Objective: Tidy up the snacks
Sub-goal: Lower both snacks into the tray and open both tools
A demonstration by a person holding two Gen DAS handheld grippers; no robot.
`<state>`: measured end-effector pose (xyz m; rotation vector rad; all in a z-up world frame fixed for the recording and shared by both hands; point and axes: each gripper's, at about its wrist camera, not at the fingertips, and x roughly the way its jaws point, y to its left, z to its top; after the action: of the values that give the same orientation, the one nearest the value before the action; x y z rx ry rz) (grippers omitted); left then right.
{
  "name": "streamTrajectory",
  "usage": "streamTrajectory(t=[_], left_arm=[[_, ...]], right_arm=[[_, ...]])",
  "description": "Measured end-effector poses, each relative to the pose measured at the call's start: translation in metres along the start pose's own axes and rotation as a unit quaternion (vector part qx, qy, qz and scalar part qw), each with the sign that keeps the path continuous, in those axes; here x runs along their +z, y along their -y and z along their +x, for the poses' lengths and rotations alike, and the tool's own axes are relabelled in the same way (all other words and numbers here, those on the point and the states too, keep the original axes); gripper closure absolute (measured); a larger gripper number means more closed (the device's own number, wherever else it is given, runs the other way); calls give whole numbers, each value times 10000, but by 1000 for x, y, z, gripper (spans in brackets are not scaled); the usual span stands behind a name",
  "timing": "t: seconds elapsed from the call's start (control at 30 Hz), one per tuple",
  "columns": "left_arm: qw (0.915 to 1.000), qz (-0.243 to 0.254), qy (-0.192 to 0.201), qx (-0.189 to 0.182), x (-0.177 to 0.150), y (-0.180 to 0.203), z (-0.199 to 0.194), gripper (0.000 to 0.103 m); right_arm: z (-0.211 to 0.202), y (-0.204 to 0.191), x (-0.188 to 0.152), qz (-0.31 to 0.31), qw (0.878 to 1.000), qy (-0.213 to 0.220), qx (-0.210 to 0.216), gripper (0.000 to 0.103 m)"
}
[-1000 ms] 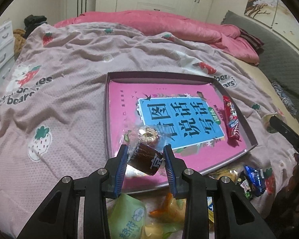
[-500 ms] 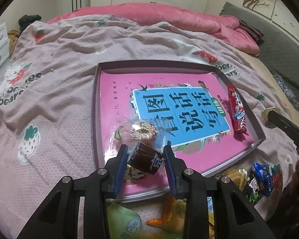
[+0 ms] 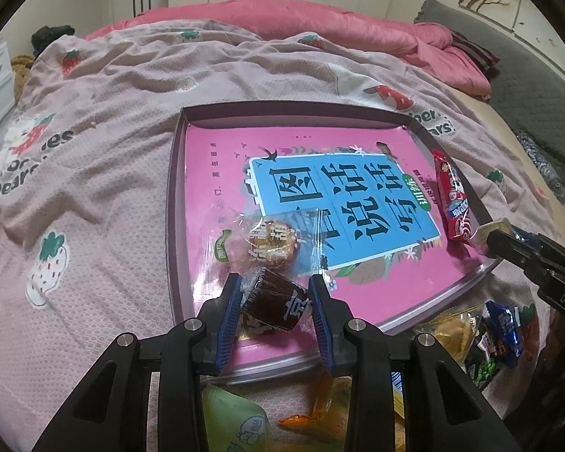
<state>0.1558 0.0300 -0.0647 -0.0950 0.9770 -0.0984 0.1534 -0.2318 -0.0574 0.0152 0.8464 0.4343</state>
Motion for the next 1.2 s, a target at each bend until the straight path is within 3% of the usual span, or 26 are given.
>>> streamTrajectory(t=[0.37, 1.07, 1.2], left_arm=[[10000, -12, -26, -8, -2, 0, 1, 66], [9999, -128, -77, -25, -1, -6, 2, 65], [9999, -148, -69, -28, -1, -7, 2, 65]], right_arm=[[6, -1, -5, -204, 9987, -135, -443, 65], [6, 16, -3, 247, 9988, -156, -400, 64], [6, 17, -3, 253, 9988, -151, -385, 59]])
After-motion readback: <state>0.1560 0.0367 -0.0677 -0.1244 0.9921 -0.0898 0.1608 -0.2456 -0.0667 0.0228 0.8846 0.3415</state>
